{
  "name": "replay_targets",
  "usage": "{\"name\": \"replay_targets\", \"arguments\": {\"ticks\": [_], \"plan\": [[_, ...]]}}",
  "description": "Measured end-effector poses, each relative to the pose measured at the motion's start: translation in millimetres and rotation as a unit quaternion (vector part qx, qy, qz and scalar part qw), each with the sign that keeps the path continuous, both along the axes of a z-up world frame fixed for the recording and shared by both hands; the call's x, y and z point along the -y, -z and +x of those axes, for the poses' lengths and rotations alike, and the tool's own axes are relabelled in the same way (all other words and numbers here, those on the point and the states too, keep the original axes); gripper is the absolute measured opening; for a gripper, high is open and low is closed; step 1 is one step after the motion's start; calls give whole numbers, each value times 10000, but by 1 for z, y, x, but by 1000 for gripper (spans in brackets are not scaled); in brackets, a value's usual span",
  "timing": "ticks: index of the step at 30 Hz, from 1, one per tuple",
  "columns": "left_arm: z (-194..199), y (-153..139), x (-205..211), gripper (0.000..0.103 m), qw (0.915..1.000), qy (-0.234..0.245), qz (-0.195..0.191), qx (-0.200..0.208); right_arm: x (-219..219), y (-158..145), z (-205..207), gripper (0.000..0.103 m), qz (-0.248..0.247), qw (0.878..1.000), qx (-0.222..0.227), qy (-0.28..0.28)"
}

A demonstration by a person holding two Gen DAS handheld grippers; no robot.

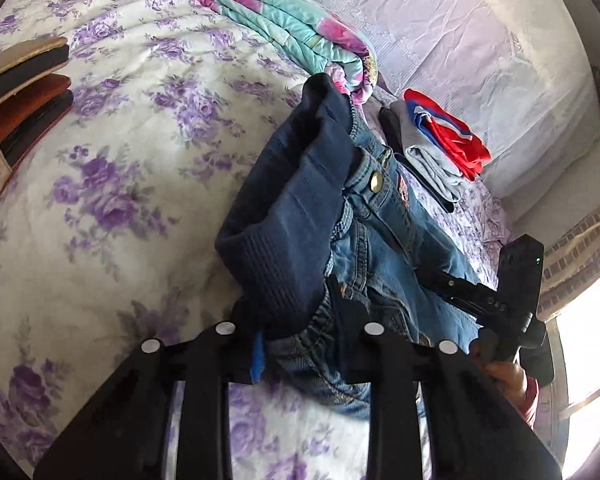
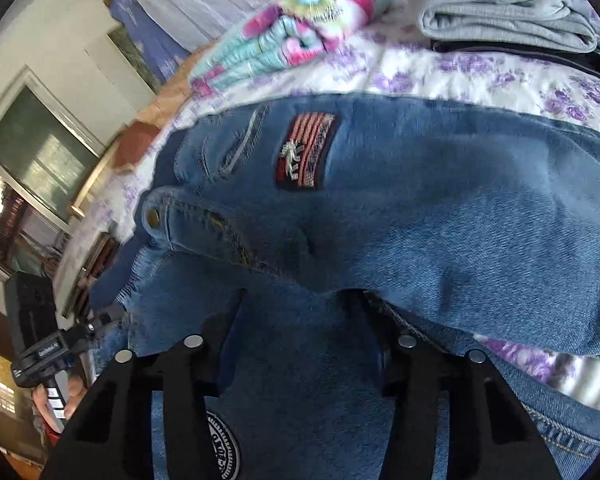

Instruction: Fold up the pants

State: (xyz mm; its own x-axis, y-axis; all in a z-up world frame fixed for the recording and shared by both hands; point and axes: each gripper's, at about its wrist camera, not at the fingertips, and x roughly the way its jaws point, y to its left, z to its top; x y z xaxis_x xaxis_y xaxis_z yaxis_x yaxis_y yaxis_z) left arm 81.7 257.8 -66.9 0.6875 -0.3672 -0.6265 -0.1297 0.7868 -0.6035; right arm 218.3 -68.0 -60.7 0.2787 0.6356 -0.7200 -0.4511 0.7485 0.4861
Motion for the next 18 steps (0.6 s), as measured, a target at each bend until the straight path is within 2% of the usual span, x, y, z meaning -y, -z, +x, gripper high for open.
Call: {"name": "replay_targets", "arguments": {"ticks": [2,3,4,5,7,9,11,13,15,18], "plan": [[-3,-4,-3,30,10000,6,-54,-60,8,-4,-9,54,3,9999,130,-39],[-6,-9,-7,36,10000,-15,-55,-36,12,-7,-15,63,28,9997,241,-94],[-8,-16,-10,53,10000,-95,6,20,15,-8,-20,67,59,9991,389,-163],[-14,-30,-16,76,9990,-353,208,195,20,-9,-27,72,74,9981,583,-196],[-16,-53,-24,96,9947,-736,535,469,24,-5,-31,75,169,9974,672,-183],[4,-73,-28,97,9920,-797,830,521,27,-2,-28,79,345,9977,558,-197],[46,-80,-30,97,9952,-506,741,399,29,-2,-26,81,430,9975,520,-224],[87,-76,-29,96,9962,-398,760,154,29,-2,-28,83,434,9972,557,-253],[127,-70,-29,96,9953,-399,883,28,27,-3,-28,88,464,9968,564,-319],[160,-55,-26,96,9923,-466,1131,-203,26,-2,-27,94,529,9963,546,-413]]}}
